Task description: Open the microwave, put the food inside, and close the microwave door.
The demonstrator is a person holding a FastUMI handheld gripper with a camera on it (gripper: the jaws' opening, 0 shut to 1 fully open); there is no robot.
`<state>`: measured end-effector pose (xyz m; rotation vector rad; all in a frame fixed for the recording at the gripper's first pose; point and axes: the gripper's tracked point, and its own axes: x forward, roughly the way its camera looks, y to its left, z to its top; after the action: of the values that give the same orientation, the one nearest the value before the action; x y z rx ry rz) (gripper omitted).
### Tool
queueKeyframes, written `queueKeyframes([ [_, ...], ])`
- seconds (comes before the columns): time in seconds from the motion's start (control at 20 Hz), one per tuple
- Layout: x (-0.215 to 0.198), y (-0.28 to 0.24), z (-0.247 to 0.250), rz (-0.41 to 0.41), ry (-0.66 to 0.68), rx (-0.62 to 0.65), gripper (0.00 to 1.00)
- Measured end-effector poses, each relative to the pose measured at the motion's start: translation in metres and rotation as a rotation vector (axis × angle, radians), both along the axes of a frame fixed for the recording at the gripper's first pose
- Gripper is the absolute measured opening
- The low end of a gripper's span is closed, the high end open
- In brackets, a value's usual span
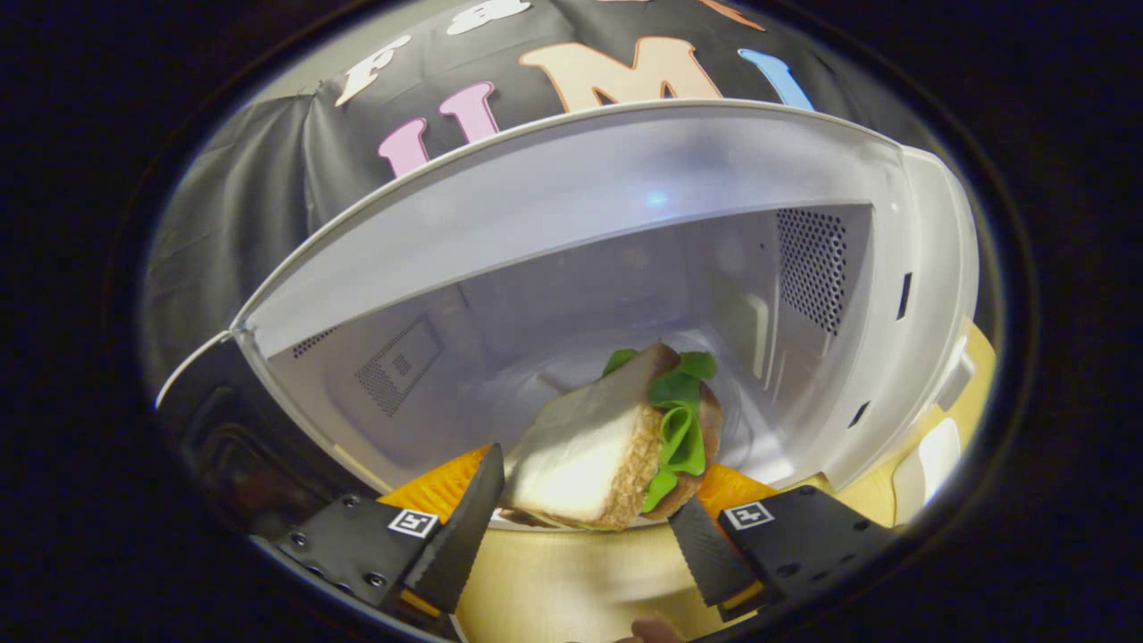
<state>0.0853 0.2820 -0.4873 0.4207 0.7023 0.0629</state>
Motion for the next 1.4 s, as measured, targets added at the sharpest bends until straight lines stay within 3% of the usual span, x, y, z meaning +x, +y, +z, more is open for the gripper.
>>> queueKeyframes([
  [0.15,0.028,0.010,0.003,-0.078,-0.026,0.119,0.98],
  [0.45,0.059,-0.009,-0.011,-0.089,-0.107,-0.080,1.00],
  [0.55,0.060,-0.014,-0.006,-0.086,-0.109,-0.046,1.00],
  [0.7,0.049,-0.009,-0.004,-0.111,-0.014,0.132,1.00],
  [0.85,0.038,-0.021,0.001,-0.142,0.015,0.092,0.99],
  [1.1,0.029,-0.028,0.023,-0.171,0.035,0.163,0.99],
  [1.4,-0.012,-0.030,0.013,-0.182,0.133,0.274,0.99],
])
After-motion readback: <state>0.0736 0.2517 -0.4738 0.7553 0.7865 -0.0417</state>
